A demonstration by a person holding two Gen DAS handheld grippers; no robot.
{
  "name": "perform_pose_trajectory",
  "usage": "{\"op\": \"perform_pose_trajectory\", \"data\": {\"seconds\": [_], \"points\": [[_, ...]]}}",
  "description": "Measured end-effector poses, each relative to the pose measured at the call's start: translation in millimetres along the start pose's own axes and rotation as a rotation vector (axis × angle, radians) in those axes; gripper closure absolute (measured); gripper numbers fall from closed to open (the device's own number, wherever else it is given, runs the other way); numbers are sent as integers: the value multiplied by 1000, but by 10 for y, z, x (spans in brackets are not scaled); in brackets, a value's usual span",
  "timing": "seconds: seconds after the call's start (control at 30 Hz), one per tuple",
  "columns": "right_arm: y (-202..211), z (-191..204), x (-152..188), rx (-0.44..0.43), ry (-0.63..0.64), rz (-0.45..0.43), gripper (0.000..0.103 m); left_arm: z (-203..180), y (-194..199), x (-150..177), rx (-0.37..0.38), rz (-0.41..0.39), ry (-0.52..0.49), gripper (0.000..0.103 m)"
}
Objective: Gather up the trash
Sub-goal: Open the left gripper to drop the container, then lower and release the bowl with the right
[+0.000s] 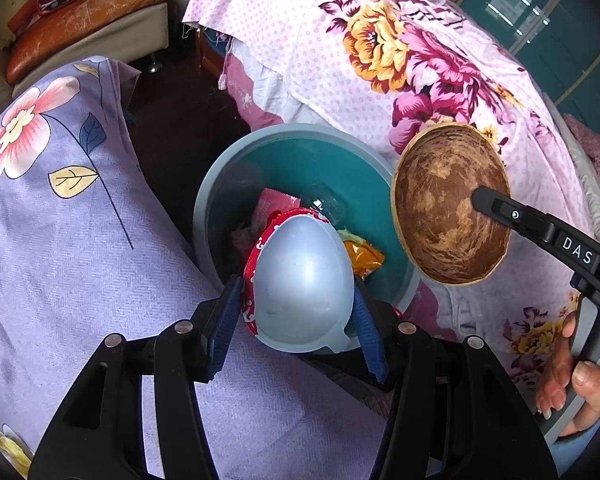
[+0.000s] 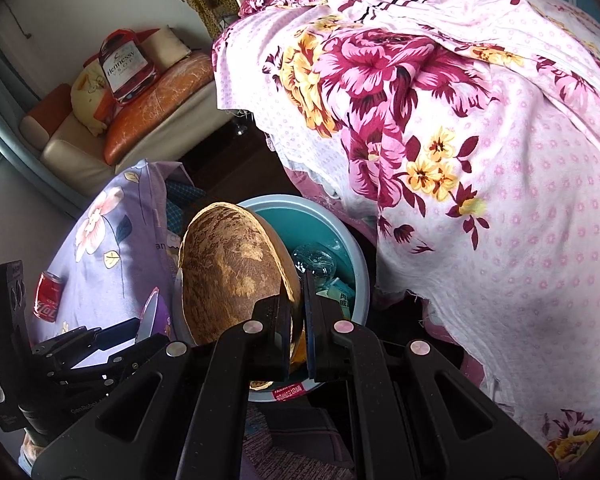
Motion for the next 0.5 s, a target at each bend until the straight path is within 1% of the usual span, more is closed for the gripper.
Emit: {"op": "perform_pose_trajectory", "data": {"seconds": [0.03, 0.07, 0.13, 0.27, 0.5], "points": [[-10, 1, 7, 2, 2, 3, 97, 3, -13, 4, -1, 4, 3, 45], [-21, -4, 9, 4, 2, 6, 97, 5, -21, 12, 0, 8, 4, 34], [-38, -1, 15, 7, 5, 11, 97, 5, -4, 12, -7, -8, 1, 21], [-75, 27, 27, 10, 12, 21, 97, 2, 33, 30, -15, -17, -13, 21], [-178, 78, 45, 10, 26, 48, 97, 115, 136, 40, 6, -26, 35, 20]]}}
Point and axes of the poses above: each gripper's, at about its wrist camera, not at the fingertips, and y roughly against the way its jaws point, z to its left, x to its underside, the point moved 10 cm from there along -y, roughly the way its jaws point, and after that the axes turned 15 degrees about y, right-handed, at the moved point
